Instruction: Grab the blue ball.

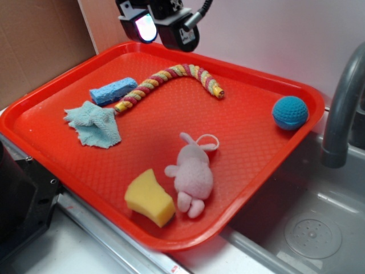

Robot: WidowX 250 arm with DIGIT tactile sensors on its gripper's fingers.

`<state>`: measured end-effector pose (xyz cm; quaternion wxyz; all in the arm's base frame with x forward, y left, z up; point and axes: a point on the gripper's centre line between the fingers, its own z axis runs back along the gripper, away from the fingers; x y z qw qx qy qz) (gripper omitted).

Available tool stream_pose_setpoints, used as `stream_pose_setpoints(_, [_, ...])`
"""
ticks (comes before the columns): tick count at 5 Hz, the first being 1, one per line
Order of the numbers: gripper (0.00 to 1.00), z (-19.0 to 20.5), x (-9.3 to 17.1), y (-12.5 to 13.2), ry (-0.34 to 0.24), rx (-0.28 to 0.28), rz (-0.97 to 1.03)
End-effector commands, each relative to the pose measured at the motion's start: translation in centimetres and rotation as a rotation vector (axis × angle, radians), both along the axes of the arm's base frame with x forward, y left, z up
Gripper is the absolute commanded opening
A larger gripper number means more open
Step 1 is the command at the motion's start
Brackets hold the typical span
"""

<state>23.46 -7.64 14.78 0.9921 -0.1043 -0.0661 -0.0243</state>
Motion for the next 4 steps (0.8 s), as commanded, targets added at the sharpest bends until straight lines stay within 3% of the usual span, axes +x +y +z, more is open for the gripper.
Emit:
stream_pose_setpoints(1, [1.0, -3.2, 4.0, -4.6, -0.067, 0.031, -0.031])
stream_pose_setpoints(3, [1.0, -6.8, 8.4, -6.1, -0.088, 0.044, -0.067])
stream_pose_setpoints(4, [1.0, -7.5, 11.7, -6.6, -0.089, 0.004, -0.092])
